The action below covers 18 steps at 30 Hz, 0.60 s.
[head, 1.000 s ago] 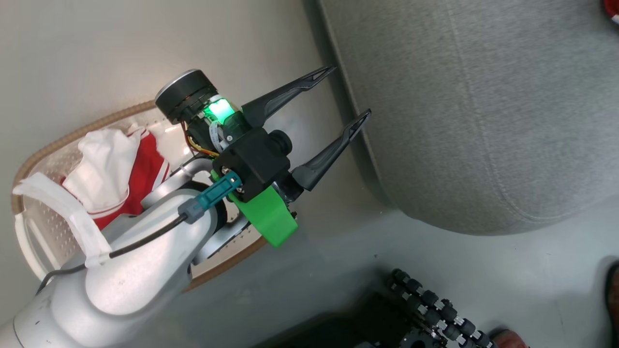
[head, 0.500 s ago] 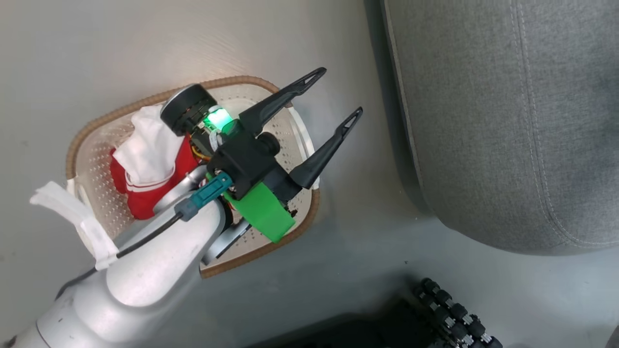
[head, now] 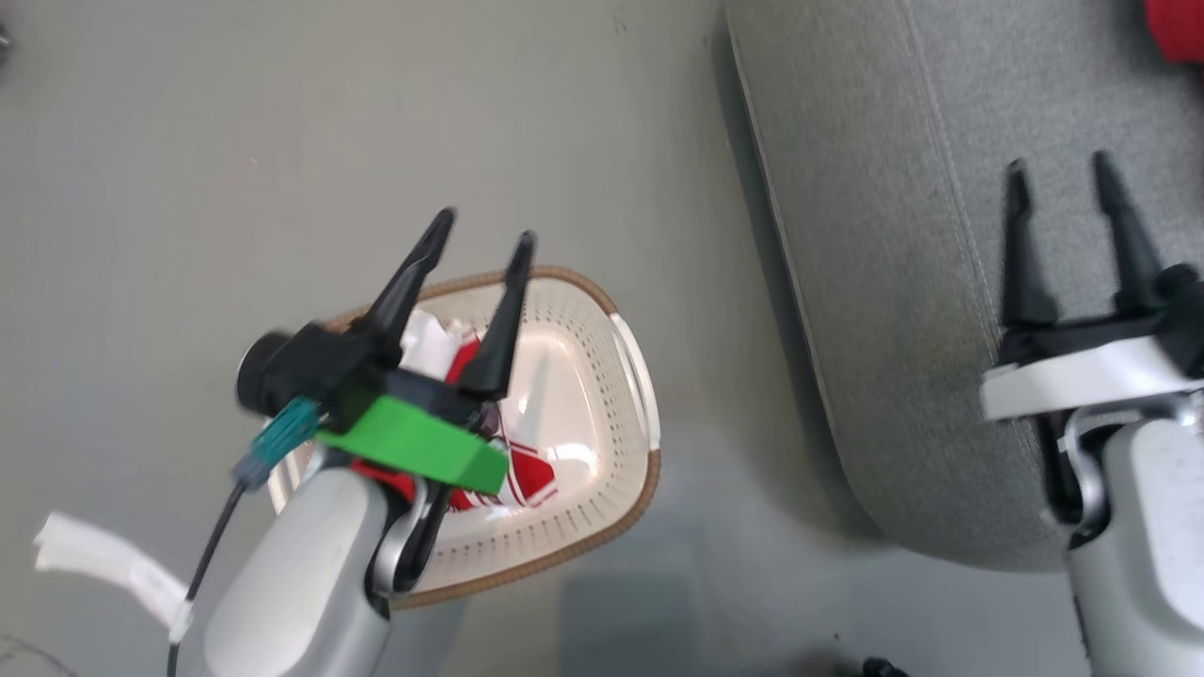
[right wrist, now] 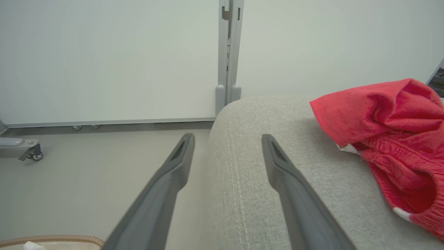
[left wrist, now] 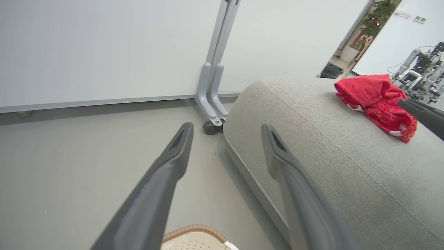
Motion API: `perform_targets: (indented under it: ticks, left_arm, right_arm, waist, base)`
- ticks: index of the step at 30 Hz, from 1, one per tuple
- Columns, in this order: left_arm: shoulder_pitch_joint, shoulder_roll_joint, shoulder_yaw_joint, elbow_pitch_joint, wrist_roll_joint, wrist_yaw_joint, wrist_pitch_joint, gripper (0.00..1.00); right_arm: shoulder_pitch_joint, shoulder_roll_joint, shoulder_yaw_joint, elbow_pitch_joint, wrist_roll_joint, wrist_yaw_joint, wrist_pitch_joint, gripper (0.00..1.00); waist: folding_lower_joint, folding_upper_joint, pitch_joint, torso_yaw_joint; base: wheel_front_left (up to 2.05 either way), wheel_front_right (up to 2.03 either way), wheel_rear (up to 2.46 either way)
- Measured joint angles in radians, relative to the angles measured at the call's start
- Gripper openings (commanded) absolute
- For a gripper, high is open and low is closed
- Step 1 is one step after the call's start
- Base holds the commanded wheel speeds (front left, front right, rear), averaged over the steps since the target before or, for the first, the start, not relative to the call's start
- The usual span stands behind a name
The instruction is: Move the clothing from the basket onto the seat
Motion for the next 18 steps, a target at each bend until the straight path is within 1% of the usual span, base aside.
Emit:
perform_targets:
  ticks: [3, 6, 11, 14, 18]
  left_arm:
    - [0.095, -0.04, 0.123, -0.015, 0.035, -0.012, 0.0, 1.0]
    - [0.187, -0.078, 0.225, -0.016, 0.091, -0.029, 0.0, 1.0]
    - [0.31, -0.125, 0.372, -0.049, 0.193, -0.045, 0.0, 1.0]
    - [0.38, -0.141, 0.427, -0.072, 0.237, -0.052, 0.0, 1.0]
    - [0.474, -0.153, 0.481, -0.112, 0.286, -0.048, 0.0, 1.0]
  right_arm:
    - [0.037, 0.02, 0.071, 0.003, 0.0, 0.0, 0.0, 1.0]
    - [0.081, 0.034, 0.132, 0.016, 0.0, 0.0, 0.0, 1.0]
    - [0.142, 0.052, 0.174, 0.016, -0.001, 0.0, 0.0, 1.0]
    - [0.174, 0.056, 0.191, 0.002, -0.003, 0.0, 0.0, 1.0]
    - [0.232, 0.058, 0.207, -0.007, -0.019, 0.0, 0.0, 1.0]
  waist:
    - [-0.0001, 0.0, -0.064, 0.022]
    - [-0.0001, 0.0, -0.128, 0.045]
    - [-0.0001, 0.0, -0.233, 0.087]
    - [-0.0001, 0.0, -0.288, 0.112]
    - [-0.0001, 0.0, -0.359, 0.14]
  base:
    - [0.0, 0.0, 0.0]
    - [0.0, 0.0, 0.0]
    - [0.0, 0.0, 0.0]
    - [0.0, 0.0, 0.0]
    - [0.0, 0.0, 0.0]
